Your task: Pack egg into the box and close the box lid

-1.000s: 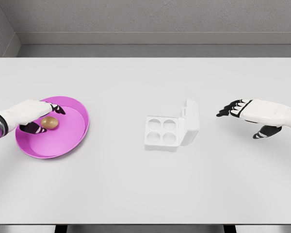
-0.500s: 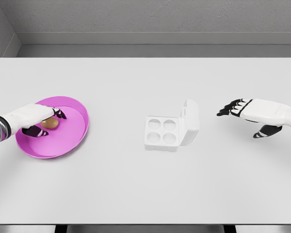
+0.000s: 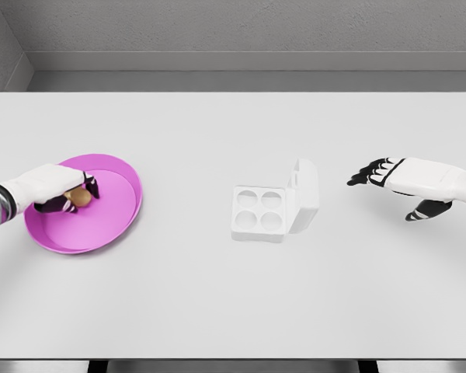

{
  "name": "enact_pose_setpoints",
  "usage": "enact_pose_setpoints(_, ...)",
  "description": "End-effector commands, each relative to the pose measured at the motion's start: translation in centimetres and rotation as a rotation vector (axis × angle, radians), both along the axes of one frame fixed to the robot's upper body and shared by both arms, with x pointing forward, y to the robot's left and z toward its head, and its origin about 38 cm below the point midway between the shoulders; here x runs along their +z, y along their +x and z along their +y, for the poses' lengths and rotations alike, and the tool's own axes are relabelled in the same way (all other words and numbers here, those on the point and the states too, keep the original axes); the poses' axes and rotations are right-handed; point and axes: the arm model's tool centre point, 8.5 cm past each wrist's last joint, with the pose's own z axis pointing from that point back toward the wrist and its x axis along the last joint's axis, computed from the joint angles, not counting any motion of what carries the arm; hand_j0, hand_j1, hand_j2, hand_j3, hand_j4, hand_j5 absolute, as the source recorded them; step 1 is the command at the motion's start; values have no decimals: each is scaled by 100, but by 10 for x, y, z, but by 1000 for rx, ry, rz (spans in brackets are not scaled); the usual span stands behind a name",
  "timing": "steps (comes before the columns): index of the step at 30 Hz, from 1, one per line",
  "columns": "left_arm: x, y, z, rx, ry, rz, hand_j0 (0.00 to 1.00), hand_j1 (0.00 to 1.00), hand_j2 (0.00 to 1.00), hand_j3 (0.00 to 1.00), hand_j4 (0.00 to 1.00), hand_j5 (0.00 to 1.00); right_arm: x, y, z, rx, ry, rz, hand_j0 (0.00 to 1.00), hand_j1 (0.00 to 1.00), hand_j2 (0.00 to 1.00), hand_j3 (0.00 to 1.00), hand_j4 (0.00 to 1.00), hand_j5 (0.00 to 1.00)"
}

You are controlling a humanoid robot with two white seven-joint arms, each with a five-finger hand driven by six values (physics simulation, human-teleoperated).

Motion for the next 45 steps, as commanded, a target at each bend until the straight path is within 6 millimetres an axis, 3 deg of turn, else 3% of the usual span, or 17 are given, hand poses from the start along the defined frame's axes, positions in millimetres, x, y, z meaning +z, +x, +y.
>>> enact_pose_setpoints(1, 1, 0, 1, 0, 1, -3, 42, 42, 42, 42, 42, 42, 1, 0, 0, -3, 5, 1, 100, 100, 100, 100, 100, 100)
enact_pose_setpoints(16, 24, 1, -8, -24, -24, -63, 31, 31, 31, 31, 31, 31, 0, 0, 0, -3, 6, 3, 100, 100, 100, 100, 100, 100)
enact_pose_setpoints(26, 41, 5, -43, -88, -104, -132, 30, 30, 30, 30, 30, 30, 0, 0, 0, -3, 6, 3, 100, 100, 100, 100, 100, 100)
enact_pose_setpoints(45, 50, 16, -93, -151, -238, -182, 26, 26, 26, 26, 26, 26, 2, -2, 5, 15, 9, -4, 100, 100, 100, 100, 100, 100)
